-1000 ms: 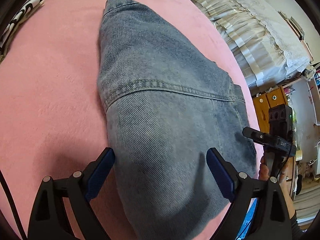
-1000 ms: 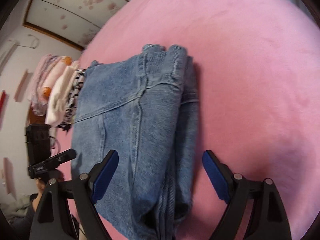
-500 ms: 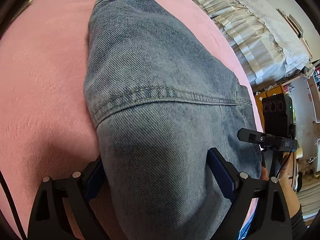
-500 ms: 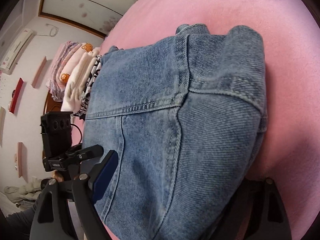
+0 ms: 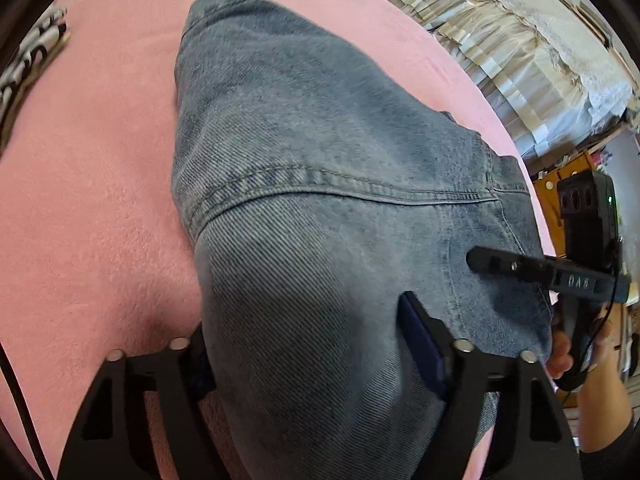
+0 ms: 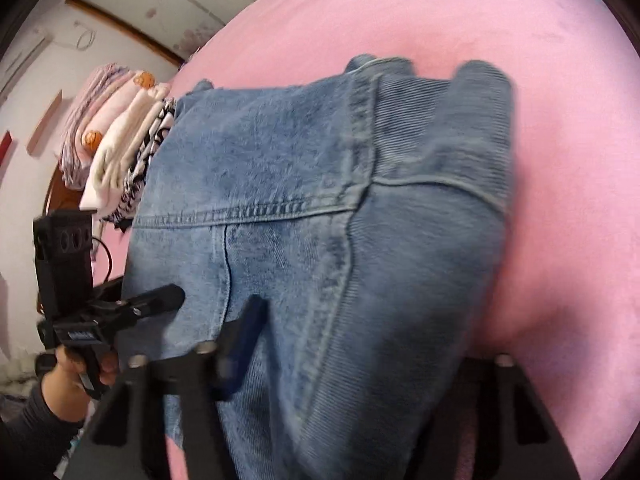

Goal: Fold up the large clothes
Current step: 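Grasp the folded jacket bundle with both grippers and lift it, then carry the lifted jacket bundle over the clothes stack with both grippers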

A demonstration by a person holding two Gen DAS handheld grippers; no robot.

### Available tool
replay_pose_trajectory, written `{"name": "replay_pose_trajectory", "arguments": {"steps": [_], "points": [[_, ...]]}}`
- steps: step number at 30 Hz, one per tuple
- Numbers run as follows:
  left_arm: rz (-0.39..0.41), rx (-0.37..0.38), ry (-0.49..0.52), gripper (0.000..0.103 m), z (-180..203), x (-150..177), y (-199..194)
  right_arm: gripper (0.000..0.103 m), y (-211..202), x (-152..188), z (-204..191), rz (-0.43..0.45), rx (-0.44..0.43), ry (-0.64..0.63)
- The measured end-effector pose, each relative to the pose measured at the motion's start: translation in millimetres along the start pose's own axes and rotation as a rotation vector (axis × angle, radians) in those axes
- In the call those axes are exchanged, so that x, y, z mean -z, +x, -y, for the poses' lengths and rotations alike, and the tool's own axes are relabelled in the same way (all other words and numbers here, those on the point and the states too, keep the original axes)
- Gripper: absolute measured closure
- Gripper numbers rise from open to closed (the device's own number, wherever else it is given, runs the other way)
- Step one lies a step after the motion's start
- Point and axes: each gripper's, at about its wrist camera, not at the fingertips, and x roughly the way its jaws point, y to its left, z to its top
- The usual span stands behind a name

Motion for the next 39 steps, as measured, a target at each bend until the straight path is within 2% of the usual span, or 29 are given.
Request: {"name": "replay_pose_trajectory", "arguments": {"steps": [2, 5, 10, 13, 17, 23, 30, 35, 39], "points": [[0.018, -0.029, 0.023, 0.041, 10, 0, -6, 0.071, -6, 1, -4, 0.018, 0.011, -0.007], [0.043, -0.056, 0.044, 0.052, 22, -1, -18, 0.079, -16, 5, -19, 0.054, 0.046, -0.029], [0.083, -0.085, 0.073, 0.059, 37, 5, -50, 0.084, -41, 16, -66, 0.135, 0.097, -0.080], [0.078, -0.087, 0.079, 0.060, 37, 15, -71, 0.084, -48, 28, -96, 0.142, 0.115, -0.103], [0.055, -0.087, 0.064, 0.060, 25, 32, -110, 0.084, -53, 51, -135, 0.134, 0.076, -0.099], [0.036, -0.137, 0.060, 0.060, -9, 75, -179, 0.084, -46, 89, -199, 0.101, 0.020, -0.140], [0.048, -0.187, -0.013, 0.060, -86, 122, -264, 0.085, -15, 108, -287, 0.045, -0.059, -0.200], [0.066, -0.209, -0.051, 0.060, -135, 129, -306, 0.085, 7, 105, -347, 0.032, -0.109, -0.247], [0.093, -0.250, -0.041, 0.060, -169, 113, -340, 0.085, 19, 80, -392, 0.039, -0.140, -0.280]]}}
